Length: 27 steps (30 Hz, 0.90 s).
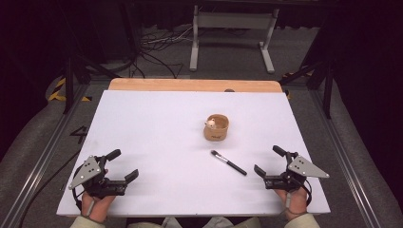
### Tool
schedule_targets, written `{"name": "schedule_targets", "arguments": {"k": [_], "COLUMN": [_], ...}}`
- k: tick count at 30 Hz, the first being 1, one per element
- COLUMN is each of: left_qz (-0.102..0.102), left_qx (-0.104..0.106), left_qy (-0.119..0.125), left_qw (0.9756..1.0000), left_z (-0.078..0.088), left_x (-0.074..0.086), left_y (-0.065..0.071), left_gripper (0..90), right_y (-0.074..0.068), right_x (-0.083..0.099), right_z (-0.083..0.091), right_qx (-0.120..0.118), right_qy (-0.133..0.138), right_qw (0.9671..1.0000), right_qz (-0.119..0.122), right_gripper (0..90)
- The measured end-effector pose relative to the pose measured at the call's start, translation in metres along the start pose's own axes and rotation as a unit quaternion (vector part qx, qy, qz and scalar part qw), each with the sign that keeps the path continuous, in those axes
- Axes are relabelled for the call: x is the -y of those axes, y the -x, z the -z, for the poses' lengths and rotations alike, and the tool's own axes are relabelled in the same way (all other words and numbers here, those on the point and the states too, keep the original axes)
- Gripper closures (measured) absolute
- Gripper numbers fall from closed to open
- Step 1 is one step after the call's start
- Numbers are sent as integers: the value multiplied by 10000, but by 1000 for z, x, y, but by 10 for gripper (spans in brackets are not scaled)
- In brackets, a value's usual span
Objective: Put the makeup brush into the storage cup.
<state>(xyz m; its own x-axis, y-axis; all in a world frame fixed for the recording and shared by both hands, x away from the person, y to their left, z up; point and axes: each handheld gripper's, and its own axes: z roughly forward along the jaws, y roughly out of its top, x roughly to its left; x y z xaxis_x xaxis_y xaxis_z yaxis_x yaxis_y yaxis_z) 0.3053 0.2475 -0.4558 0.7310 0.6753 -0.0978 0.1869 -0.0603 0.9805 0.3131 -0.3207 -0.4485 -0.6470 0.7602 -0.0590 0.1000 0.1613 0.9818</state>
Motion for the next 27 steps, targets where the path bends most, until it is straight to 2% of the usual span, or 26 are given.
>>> {"name": "schedule_targets", "arguments": {"k": [8, 13, 16, 21, 24, 27], "left_qz": [39, 38, 59, -10, -75, -116], "left_qx": [73, 6, -23, -13, -77, -67], "left_qy": [-40, 46, 52, 9, -48, -39], "left_qw": [10000, 10000, 10000, 10000, 9999, 9999], "left_z": [-4, 0, 0, -1, 0, 1], "left_x": [1, -2, -2, -3, -4, -5], "left_y": [1, -1, -1, 0, 0, 0], "left_gripper": [19, 21, 21, 22, 26, 27], "right_y": [0, 0, -1, -1, -2, -1], "right_x": [-3, -5, -8, -12, -19, -26], "right_z": [0, 1, 0, 0, -2, -6], "right_qx": [2, 7, 95, -1, 89, 50], "right_qy": [-6, -11, -269, -280, -386, -397], "right_qw": [10000, 10000, 9994, 9994, 9989, 9991], "right_qz": [-1, 26, 203, 185, 241, 147], "right_gripper": [8, 8, 8, 7, 8, 7]}}
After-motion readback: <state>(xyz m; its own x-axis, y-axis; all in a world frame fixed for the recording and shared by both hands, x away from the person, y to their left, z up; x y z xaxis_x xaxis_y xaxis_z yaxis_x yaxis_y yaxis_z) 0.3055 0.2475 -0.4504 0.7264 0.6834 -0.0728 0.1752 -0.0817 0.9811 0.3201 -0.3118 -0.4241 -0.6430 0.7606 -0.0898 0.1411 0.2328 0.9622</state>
